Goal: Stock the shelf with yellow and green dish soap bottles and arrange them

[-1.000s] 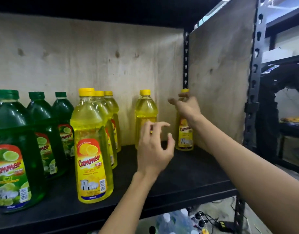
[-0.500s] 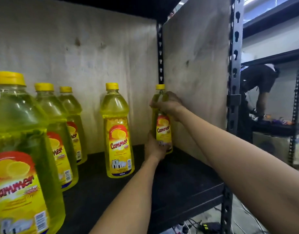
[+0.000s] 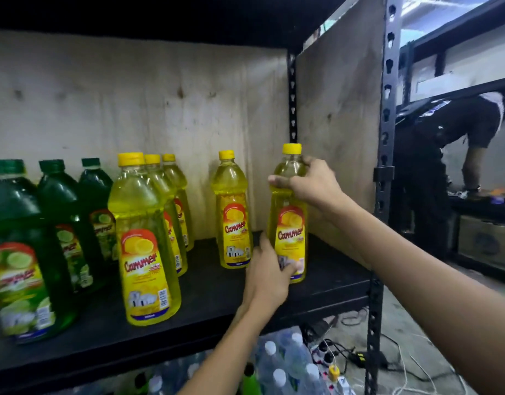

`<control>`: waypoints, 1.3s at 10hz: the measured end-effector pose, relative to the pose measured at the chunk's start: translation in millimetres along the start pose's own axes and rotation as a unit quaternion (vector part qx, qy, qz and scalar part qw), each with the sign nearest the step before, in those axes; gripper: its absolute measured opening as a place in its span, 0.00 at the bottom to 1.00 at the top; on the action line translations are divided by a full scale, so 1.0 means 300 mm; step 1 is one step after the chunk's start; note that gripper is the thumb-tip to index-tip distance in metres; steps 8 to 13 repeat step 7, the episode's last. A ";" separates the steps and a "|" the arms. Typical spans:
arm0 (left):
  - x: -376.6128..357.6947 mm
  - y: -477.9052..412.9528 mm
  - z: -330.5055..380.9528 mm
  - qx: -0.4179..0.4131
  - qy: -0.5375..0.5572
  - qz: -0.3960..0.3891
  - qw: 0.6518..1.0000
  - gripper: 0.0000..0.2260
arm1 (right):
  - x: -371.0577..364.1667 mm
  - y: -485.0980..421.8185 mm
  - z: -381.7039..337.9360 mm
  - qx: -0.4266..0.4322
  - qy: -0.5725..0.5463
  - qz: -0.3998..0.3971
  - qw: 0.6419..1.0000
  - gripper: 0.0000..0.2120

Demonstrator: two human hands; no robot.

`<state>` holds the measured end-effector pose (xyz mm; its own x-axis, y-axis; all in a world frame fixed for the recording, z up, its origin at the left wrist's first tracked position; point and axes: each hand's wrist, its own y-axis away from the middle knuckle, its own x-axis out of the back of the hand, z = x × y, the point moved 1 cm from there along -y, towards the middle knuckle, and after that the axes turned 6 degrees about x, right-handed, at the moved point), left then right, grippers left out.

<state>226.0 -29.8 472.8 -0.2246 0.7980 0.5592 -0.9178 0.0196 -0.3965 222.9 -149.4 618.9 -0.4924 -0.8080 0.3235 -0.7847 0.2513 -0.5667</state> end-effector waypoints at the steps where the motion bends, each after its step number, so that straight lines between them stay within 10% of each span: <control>1: 0.095 0.065 -0.032 0.013 -0.010 0.018 1.000 0.33 | -0.063 0.063 -0.068 0.006 -0.034 -0.016 0.999 0.21; 3: 0.208 0.097 -0.102 0.050 -0.012 0.038 0.998 0.33 | -0.203 0.109 -0.176 0.029 -0.003 -0.045 0.999 0.37; 13: 0.216 0.113 -0.136 0.061 0.004 0.061 0.996 0.38 | -0.241 0.156 -0.205 0.038 -0.005 -0.023 0.999 0.39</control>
